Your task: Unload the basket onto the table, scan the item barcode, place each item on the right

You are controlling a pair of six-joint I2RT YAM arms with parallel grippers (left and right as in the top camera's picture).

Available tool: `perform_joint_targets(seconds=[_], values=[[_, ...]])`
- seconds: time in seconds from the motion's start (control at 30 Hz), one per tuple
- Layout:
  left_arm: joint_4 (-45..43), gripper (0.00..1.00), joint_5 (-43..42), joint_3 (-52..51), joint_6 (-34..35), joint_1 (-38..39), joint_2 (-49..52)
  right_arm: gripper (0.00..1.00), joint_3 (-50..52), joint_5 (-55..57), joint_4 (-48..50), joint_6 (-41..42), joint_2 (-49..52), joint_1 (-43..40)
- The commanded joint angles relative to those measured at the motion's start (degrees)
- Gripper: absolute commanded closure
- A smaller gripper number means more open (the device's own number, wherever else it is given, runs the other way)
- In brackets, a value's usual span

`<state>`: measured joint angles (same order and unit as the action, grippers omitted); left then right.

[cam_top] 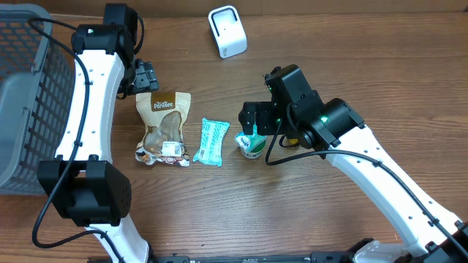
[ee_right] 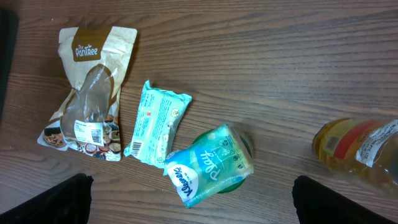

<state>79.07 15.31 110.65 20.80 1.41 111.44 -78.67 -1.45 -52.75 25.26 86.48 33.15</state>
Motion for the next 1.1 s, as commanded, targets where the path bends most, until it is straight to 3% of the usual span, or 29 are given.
perform_joint_targets(seconds=[0.0, 0.17, 0.43, 0.57, 1.07], values=[[-0.1, 0.0, 0.7, 1.1, -0.2, 0.2, -0.5, 0.0, -1.1, 0.6, 0.0, 0.0, -0.3, 0.4], [-0.1, 0.01, 0.7, 1.1, -0.2, 0.2, -0.5, 0.0, -1.2, 3.1, -0.2, 0.0, -0.3, 0.1], [-0.1, 0.0, 0.7, 1.1, -0.2, 0.2, -0.5, 0.0, -5.5, -1.1, -6.8, 0.0, -0.3, -6.9], [-0.1, 0.0, 0.7, 1.1, -0.2, 0.2, -0.5, 0.0, -5.4, -3.4, -9.4, -4.8, -0.3, -7.1], [-0.1, 0.0, 0.7, 1.1, -0.2, 0.2, -0.5, 0.0, -5.4, -6.4, -7.6, -4.2, -0.3, -7.1]])
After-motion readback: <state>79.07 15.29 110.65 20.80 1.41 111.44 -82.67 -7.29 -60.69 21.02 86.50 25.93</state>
